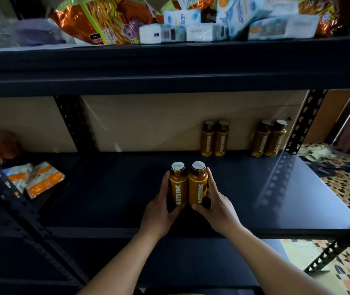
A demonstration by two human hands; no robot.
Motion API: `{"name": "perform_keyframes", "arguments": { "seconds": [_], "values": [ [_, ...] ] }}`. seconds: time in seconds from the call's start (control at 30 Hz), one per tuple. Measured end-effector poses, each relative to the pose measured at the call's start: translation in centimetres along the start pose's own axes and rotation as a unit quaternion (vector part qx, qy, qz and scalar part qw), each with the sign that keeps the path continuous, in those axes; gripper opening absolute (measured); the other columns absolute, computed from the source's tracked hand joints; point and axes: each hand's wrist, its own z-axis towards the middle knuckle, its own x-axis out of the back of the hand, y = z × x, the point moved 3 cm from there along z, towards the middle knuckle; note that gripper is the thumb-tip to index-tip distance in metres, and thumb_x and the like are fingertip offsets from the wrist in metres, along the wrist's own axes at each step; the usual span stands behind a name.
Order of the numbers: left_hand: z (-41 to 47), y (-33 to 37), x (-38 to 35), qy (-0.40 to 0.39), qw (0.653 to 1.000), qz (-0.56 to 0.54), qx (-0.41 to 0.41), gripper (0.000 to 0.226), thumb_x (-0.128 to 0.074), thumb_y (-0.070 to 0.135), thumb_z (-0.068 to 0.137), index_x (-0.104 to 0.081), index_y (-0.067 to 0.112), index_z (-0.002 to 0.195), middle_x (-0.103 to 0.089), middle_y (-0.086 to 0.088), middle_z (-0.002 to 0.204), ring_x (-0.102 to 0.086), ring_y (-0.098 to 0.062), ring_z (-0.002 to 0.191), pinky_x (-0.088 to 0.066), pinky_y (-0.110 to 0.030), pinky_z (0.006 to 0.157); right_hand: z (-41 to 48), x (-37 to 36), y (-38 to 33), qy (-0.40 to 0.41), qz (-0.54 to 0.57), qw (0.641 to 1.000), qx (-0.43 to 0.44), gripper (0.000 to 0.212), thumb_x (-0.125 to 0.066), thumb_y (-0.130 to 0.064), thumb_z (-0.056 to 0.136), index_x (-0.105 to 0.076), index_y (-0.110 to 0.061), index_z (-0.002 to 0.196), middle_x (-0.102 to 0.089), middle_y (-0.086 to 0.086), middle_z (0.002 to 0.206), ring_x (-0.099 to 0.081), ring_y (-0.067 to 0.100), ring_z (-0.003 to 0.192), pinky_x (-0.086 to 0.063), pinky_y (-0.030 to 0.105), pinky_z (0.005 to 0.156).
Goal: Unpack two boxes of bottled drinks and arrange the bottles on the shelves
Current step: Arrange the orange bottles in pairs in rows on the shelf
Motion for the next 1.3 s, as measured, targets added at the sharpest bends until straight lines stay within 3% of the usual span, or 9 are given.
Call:
{"name": "perform_keyframes", "arguments": {
  "seconds": [0.27,0.57,0.87,1.07,1.17,1.3],
  "values": [
    [4.4,-1.2,1.0,0.012,1.000,0.019,0.000,0.103,-0.071,0.048,0.089,0.010,0.059,0.151,-0.056,0.011,0.144,-0.066,-0.017,0.116,-0.056,-0.040,0.093,4.5,-1.5,-0.4,0.026,-0.003,1.000,-0.008,0.116,-0.077,-0.036,0.089,0.018,-0.062,0.151,-0.062,-0.004,0.139,-0.063,0.019,0.121,-0.053,0.044,0.099],
    [10.8,-4.2,1.5,0.020,0.999,0.034,0.006,0.106,-0.072,0.047,0.090,0.015,0.060,0.148,-0.051,0.005,0.151,-0.061,-0.023,0.125,-0.053,-0.042,0.098,11.2,-3.9,0.3,0.054,-0.017,0.998,-0.013,0.113,-0.074,-0.038,0.091,0.018,-0.060,0.152,-0.061,-0.001,0.139,-0.062,0.022,0.119,-0.054,0.046,0.098],
    [17.2,-8.8,3.7,0.011,0.997,0.055,0.044,0.086,-0.072,0.037,0.091,-0.013,0.037,0.154,-0.056,0.001,0.144,-0.059,-0.022,0.126,-0.048,-0.035,0.098,18.0,-7.5,-0.8,0.059,-0.011,0.998,-0.004,0.108,-0.074,-0.037,0.090,0.010,-0.055,0.155,-0.064,-0.005,0.132,-0.063,0.020,0.115,-0.052,0.045,0.100],
    [20.1,-10.1,4.9,0.016,0.998,0.047,0.039,0.092,-0.072,0.040,0.091,0.001,0.059,0.143,-0.060,0.000,0.141,-0.061,-0.024,0.125,-0.049,-0.049,0.103,21.6,-8.7,-1.3,0.048,0.000,0.998,-0.035,0.074,-0.074,-0.035,0.090,-0.029,-0.041,0.149,-0.070,-0.012,0.115,-0.067,0.017,0.108,-0.055,0.041,0.092],
    [20.9,-10.7,5.4,0.018,0.999,0.036,0.029,0.095,-0.072,0.044,0.090,0.008,0.068,0.136,-0.063,-0.001,0.137,-0.063,-0.024,0.121,-0.050,-0.048,0.103,22.7,-9.3,-1.6,0.049,-0.006,0.998,-0.044,0.077,-0.073,-0.035,0.091,-0.029,-0.038,0.153,-0.071,-0.009,0.116,-0.068,0.018,0.108,-0.055,0.039,0.089],
    [21.9,-11.5,5.6,0.016,0.999,0.036,0.024,0.101,-0.070,0.046,0.091,0.019,0.067,0.135,-0.064,-0.004,0.136,-0.066,-0.026,0.116,-0.051,-0.041,0.099,23.3,-9.8,-1.7,0.052,-0.007,0.997,-0.048,0.080,-0.072,-0.037,0.092,-0.023,-0.039,0.156,-0.071,-0.006,0.118,-0.067,0.022,0.108,-0.055,0.040,0.089]
  ]
}}
